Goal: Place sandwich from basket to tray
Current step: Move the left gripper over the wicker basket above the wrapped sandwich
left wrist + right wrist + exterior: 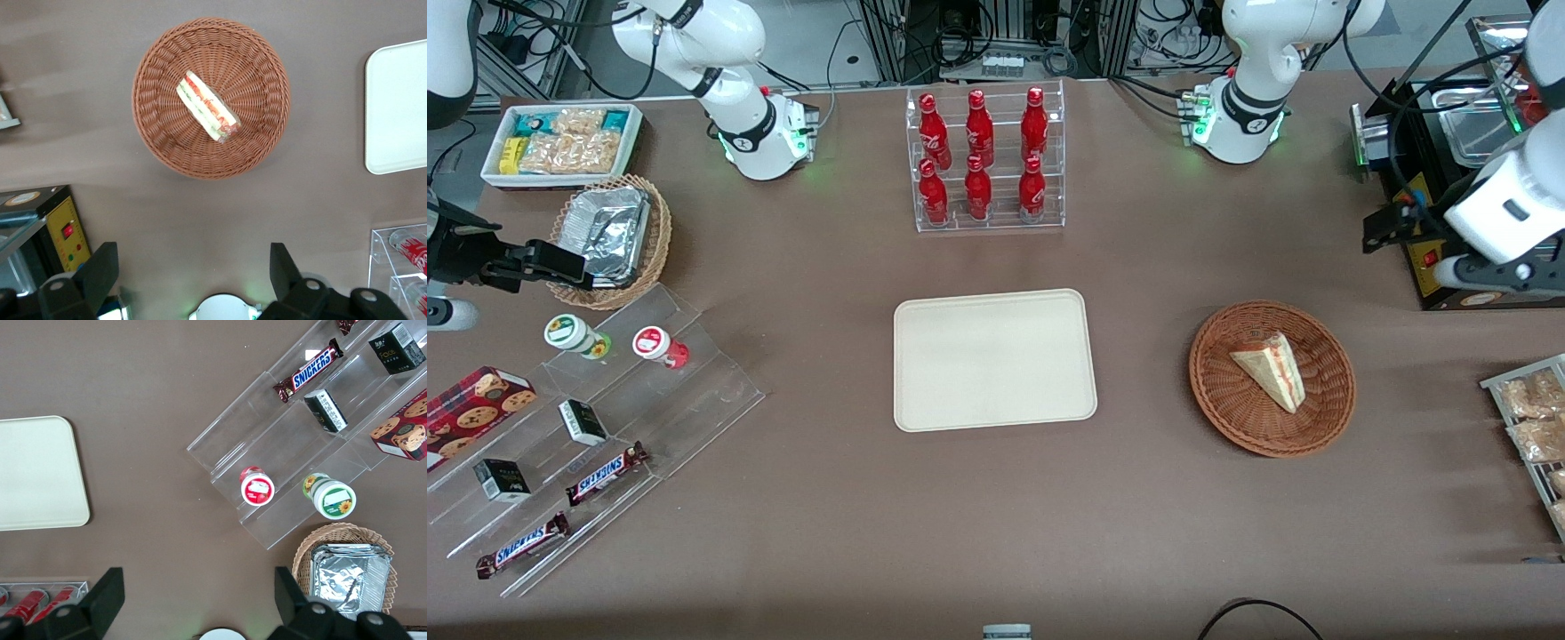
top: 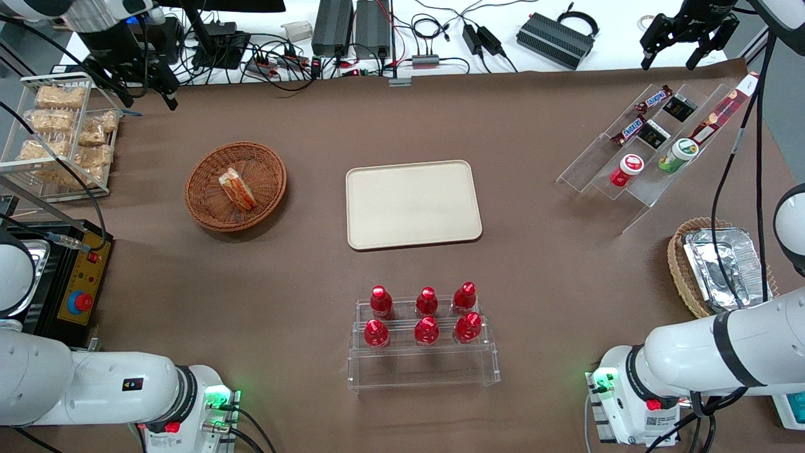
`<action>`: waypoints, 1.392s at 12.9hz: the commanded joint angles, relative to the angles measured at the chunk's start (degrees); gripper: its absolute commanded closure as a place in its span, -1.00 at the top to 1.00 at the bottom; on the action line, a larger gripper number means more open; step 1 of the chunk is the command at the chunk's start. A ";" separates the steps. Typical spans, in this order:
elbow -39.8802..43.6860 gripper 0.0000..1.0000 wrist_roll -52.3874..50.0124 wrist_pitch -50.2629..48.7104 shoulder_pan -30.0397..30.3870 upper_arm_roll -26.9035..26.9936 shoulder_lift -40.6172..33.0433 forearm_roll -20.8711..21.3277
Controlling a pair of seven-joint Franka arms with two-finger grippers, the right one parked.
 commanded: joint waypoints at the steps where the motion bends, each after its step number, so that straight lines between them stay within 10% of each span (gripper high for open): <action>1: -5.47 1.00 0.03 4.41 -0.36 -0.36 -0.54 0.65; 18: -26.48 1.00 -3.21 32.44 0.16 -0.09 3.24 0.30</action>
